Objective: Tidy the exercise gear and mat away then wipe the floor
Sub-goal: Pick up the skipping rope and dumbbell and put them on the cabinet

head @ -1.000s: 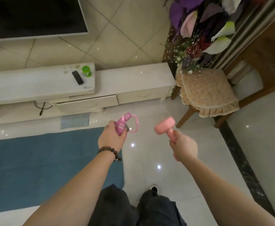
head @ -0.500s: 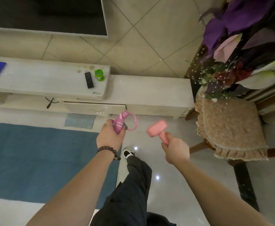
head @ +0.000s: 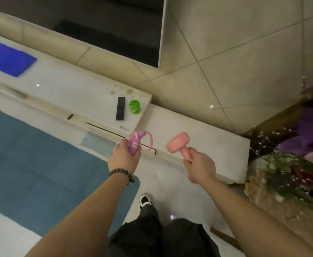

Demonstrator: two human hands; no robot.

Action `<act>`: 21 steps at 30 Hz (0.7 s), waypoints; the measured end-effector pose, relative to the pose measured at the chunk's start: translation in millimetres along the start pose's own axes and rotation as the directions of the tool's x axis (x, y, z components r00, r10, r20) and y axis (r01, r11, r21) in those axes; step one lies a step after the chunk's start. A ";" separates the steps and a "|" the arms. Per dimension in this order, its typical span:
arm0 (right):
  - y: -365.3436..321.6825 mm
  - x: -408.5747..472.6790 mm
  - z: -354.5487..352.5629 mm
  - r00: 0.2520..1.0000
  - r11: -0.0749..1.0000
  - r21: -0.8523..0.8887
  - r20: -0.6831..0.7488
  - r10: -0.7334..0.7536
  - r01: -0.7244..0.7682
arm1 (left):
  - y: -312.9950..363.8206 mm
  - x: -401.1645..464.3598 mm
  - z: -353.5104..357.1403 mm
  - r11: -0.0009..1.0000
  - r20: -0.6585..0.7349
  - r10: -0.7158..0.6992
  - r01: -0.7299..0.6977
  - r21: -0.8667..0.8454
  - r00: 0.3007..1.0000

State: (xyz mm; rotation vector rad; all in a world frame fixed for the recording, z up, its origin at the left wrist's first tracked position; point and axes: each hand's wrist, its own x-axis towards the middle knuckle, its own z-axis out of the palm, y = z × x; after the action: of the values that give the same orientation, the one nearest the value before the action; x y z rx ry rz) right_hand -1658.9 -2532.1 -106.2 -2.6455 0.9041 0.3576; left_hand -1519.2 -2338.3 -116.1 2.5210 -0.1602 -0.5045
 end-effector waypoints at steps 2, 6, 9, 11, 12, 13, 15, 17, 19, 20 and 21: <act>1.8 29.9 -5.9 0.999 1.000 -0.002 0.022 -0.025 0.025 | 10.5 14.1 5.0 1.000 -0.022 -0.019 0.019 -0.016 1.000; 6.4 92.7 -3.5 0.994 0.996 0.024 0.072 -0.087 0.085 | 20.3 41.1 24.5 0.995 -0.064 -0.101 0.099 -0.034 0.993; 11.4 146.5 13.5 0.984 0.992 0.049 0.135 -0.119 0.113 | 14.5 62.1 51.1 0.986 -0.111 -0.166 0.165 -0.019 0.980; 17.8 185.1 33.1 0.972 0.988 0.082 0.185 -0.142 0.128 | 7.0 78.0 76.2 0.979 -0.139 -0.203 0.204 -0.005 0.969; 22.2 204.4 45.2 0.967 0.986 0.088 0.202 -0.154 0.139 | 3.1 86.0 90.5 0.974 -0.144 -0.226 0.228 -0.001 0.963; 26.8 224.8 58.1 0.963 0.985 0.088 0.210 -0.166 0.151 | -0.3 95.4 106.0 0.968 -0.149 -0.248 0.251 -0.004 0.957; 35.9 265.2 83.8 0.958 0.982 0.062 0.218 -0.186 0.177 | -5.8 114.0 138.5 0.958 -0.154 -0.285 0.286 -0.018 0.946; 43.7 306.1 109.9 0.957 0.980 0.017 0.212 -0.199 0.200 | -9.8 133.1 169.9 0.953 -0.144 -0.304 0.303 -0.029 0.942; 50.7 345.4 135.5 0.958 0.974 -0.007 0.182 -0.221 0.225 | -13.9 152.1 198.9 0.951 -0.122 -0.308 0.307 -0.028 0.944; 53.1 364.0 147.6 0.957 0.971 -0.014 0.170 -0.234 0.239 | -16.5 161.4 211.7 0.951 -0.115 -0.309 0.307 -0.034 0.944; 54.3 381.8 158.0 0.955 0.966 -0.024 0.163 -0.249 0.256 | -19.8 170.6 223.4 0.951 -0.117 -0.308 0.304 -0.048 0.944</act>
State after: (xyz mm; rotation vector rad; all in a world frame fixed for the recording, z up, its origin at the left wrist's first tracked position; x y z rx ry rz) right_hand -1420.2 -2721.6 -390.4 -2.6841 0.5062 0.5202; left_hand -1448.2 -2471.0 -354.4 2.5508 0.2891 -0.4650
